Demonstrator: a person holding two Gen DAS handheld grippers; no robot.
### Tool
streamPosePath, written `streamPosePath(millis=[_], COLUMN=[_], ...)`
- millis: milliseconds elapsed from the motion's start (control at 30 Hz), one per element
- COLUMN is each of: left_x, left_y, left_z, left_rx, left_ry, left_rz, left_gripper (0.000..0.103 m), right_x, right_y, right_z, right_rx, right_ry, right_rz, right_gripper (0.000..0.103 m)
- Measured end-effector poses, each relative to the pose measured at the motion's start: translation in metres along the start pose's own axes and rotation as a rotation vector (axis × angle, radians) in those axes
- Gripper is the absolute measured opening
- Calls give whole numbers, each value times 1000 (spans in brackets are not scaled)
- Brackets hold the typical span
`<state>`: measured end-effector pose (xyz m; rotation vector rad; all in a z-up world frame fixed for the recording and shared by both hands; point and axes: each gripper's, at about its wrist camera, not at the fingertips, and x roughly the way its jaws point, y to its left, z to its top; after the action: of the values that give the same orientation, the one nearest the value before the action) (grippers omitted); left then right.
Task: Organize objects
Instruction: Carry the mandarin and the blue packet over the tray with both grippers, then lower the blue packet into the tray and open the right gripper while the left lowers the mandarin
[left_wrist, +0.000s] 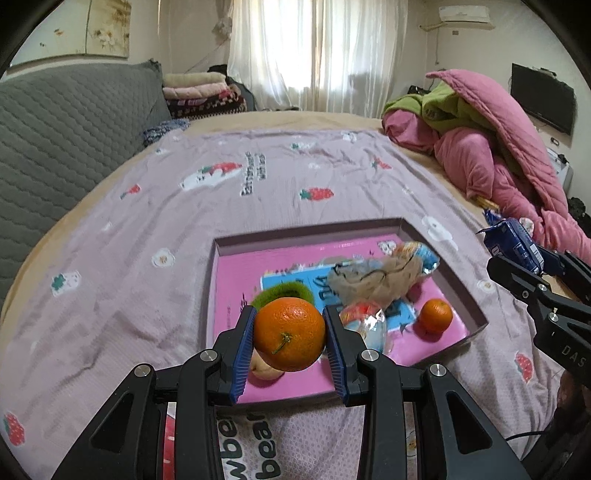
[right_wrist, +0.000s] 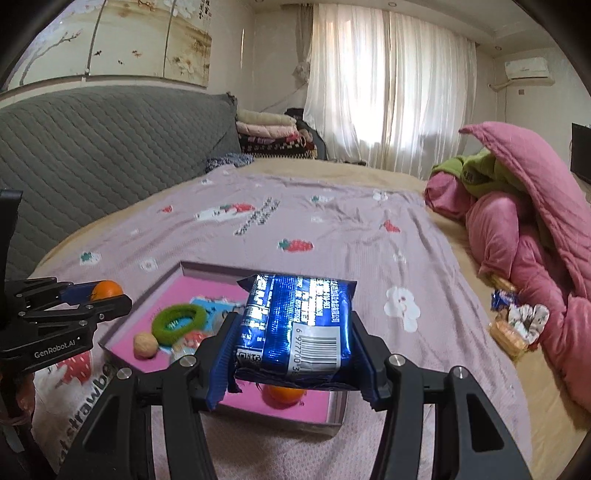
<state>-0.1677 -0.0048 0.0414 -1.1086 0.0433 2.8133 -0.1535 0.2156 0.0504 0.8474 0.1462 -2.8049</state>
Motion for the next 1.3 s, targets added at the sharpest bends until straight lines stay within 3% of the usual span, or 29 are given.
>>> streamPosePath(millis=[400, 1300], left_x=[27, 55], left_y=[-7, -20], left_z=[-21, -25], left_rx=[14, 46], left_ry=[56, 102], left_rz=[-7, -7], left_gripper=[37, 37], right_x=[16, 41], right_y=[-5, -9], right_z=[-23, -35], right_rx=[14, 23], right_ry=[62, 128], right_rz=[10, 16], right_gripper=[56, 56])
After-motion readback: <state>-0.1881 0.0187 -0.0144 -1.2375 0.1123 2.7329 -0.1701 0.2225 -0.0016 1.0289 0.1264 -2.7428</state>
